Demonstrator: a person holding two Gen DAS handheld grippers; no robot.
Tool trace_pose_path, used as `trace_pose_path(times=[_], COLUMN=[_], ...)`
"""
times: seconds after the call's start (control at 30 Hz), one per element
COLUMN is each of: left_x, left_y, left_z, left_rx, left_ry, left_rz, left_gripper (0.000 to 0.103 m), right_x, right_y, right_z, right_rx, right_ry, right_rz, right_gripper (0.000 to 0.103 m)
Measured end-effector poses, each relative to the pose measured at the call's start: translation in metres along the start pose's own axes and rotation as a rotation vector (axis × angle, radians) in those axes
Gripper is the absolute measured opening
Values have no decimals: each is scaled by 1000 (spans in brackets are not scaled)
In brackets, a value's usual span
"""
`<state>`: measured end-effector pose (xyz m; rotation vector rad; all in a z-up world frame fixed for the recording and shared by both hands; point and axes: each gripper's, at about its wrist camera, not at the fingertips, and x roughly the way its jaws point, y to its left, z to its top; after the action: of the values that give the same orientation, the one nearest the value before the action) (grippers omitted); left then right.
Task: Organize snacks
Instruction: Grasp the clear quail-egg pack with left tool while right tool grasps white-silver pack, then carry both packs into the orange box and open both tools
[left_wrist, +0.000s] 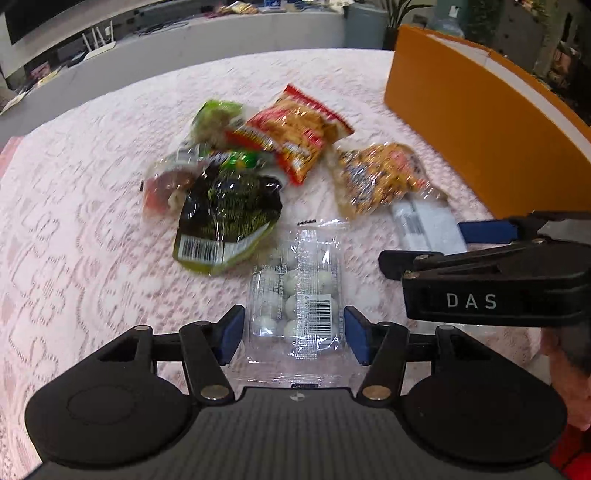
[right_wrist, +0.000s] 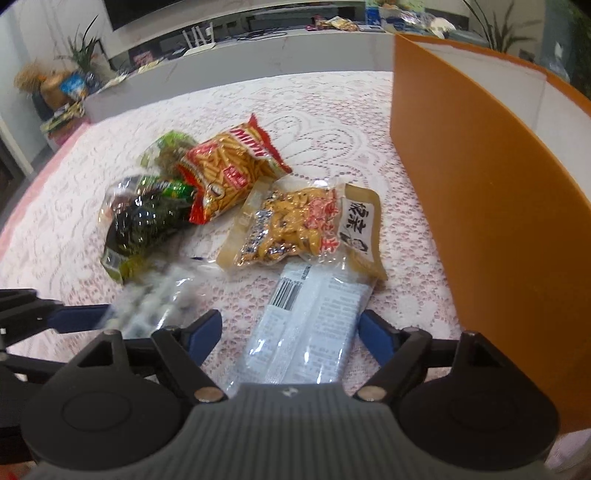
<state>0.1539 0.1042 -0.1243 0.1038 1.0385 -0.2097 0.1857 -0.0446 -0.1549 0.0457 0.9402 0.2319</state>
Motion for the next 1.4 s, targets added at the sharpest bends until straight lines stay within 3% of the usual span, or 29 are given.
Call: trace_pose_path(times=[0.17, 0.23, 0.4, 0.53, 0.57, 0.73, 1.0, 1.23, 1.4], left_x=[5, 7, 12, 13, 12, 5, -15, -58, -84], left_y=[-6, -5, -3, -2, -2, -5, -7, -10, -17], left_z=[2, 3, 5, 7, 7, 6, 4, 0, 6], left_rx=[53, 63, 69, 69, 71, 58, -38, -183, -211], left_ry=[-19, -31, -61, -70, -71, -62, -24, -92, -120], left_rz=[14, 7, -5, -26, -26, -58, -15, -9, 15], left_gripper=[76, 80, 88, 77, 67, 59, 58, 58, 58], right_x=[1, 1, -3, -7, -8, -18, -47, -85, -105], right_y=[7, 8, 3, -2, -2, -5, -3, 0, -2], right_z=[-3, -4, -3, -3, -2, -2, -4, -4, 2], right_rx=[-61, -81, -66, -37, -34, -21, -69, -130, -140], right_ry=[-8, -16, -24, -32, -34, -18, -46, -125, -142], right_rz=[-48, -77, -77, -68, -70, -49, -15, 32, 75], right_gripper=[75, 63, 56, 52, 52, 50, 50, 50, 50])
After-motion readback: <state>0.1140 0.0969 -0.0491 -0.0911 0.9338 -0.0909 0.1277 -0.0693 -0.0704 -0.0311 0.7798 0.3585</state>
